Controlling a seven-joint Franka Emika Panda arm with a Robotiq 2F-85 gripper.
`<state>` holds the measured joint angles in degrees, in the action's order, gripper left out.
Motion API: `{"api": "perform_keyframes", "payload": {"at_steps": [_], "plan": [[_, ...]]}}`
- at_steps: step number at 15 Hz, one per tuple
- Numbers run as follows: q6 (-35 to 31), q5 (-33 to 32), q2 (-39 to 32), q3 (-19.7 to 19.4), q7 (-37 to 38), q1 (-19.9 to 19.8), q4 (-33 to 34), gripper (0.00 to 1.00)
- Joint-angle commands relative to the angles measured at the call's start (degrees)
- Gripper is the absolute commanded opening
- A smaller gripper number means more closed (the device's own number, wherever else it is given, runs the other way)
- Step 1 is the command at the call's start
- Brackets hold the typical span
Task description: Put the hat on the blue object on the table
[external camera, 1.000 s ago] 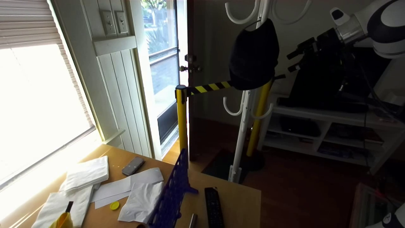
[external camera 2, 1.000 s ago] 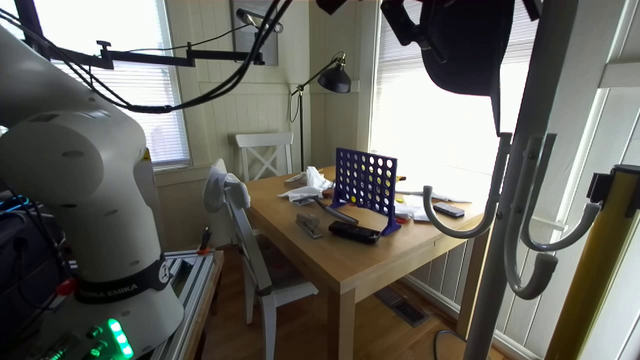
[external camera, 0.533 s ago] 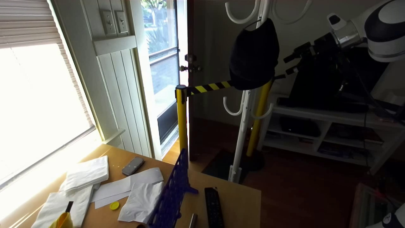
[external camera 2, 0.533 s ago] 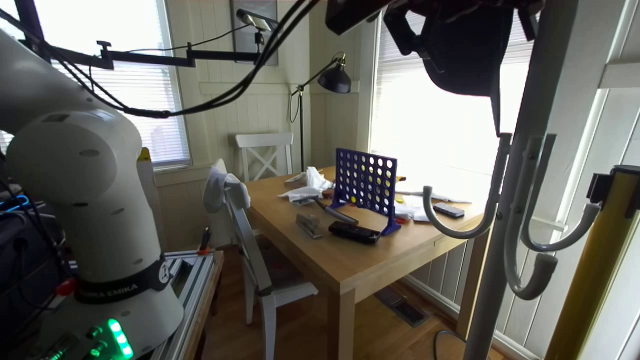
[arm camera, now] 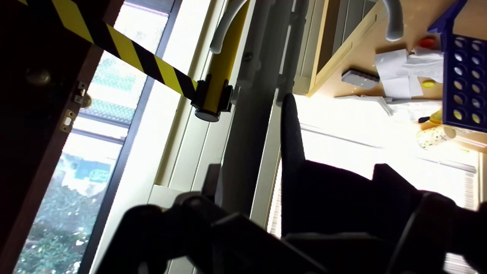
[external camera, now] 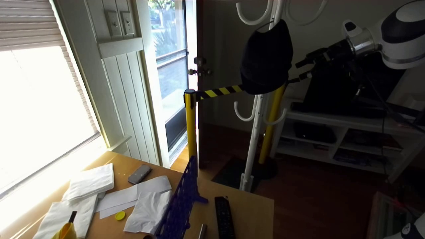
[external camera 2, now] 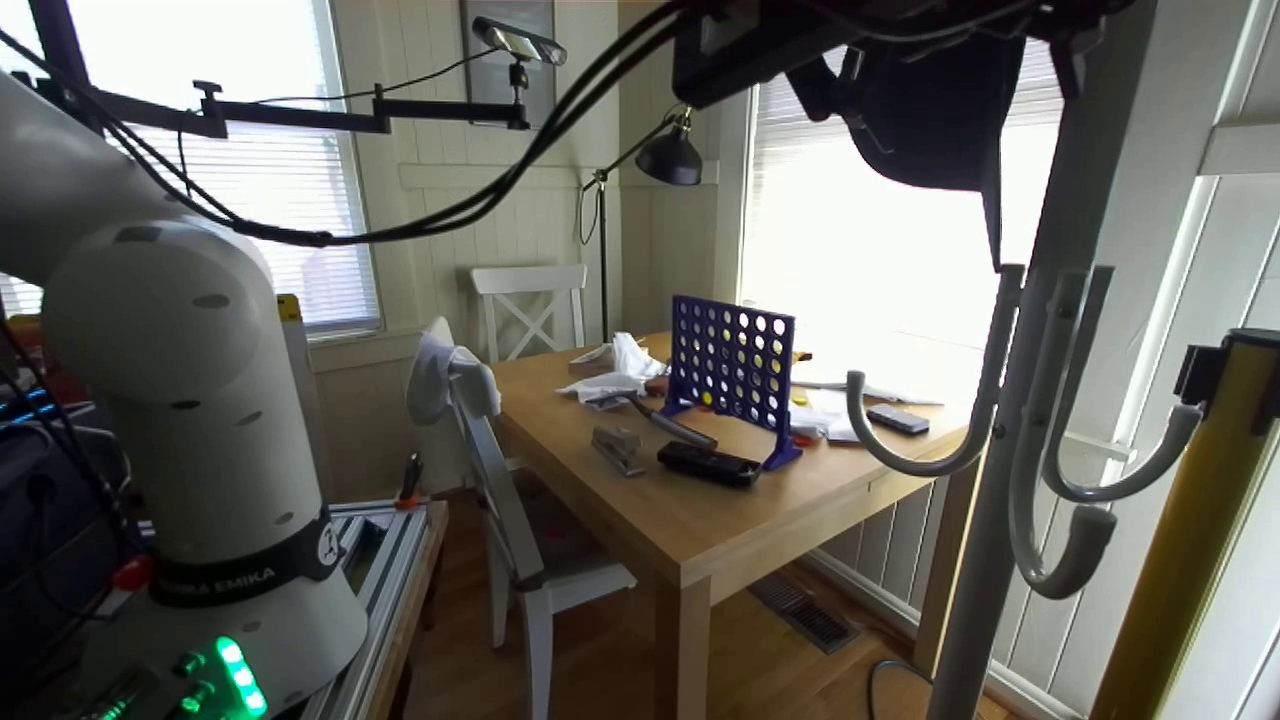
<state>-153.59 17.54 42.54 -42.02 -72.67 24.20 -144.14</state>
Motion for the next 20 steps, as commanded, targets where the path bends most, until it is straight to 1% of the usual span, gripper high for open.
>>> {"api": "perform_keyframes", "payload": {"at_steps": [1, 4, 5, 9, 12, 14, 18, 19, 20], "plan": [[0.19, 0.75, -0.26, 0.47, -0.46, -0.50, 0.07, 1.00], [0.19, 0.77, -0.26, 0.47, -0.46, -0.49, 0.07, 1.00], [-1.79, 1.49, -0.53, 0.32, -0.84, 0.79, -0.34, 1.00], [-1.74, 3.25, 0.25, -2.34, -3.91, 6.06, 0.14, 1.00], [-3.50, 3.38, -0.16, -3.84, -5.63, 8.42, 0.32, 1.00], [-3.77, 2.34, -0.08, -4.81, -6.38, 8.98, 0.34, 1.00], [-3.27, 2.20, 0.87, -6.48, -8.14, 9.60, 0.24, 0.99], [-3.40, 2.28, 1.02, -6.92, -8.68, 9.87, 0.31, 0.74], [-3.62, 2.30, 1.17, -7.30, -9.26, 10.07, 0.40, 0.74]]}}
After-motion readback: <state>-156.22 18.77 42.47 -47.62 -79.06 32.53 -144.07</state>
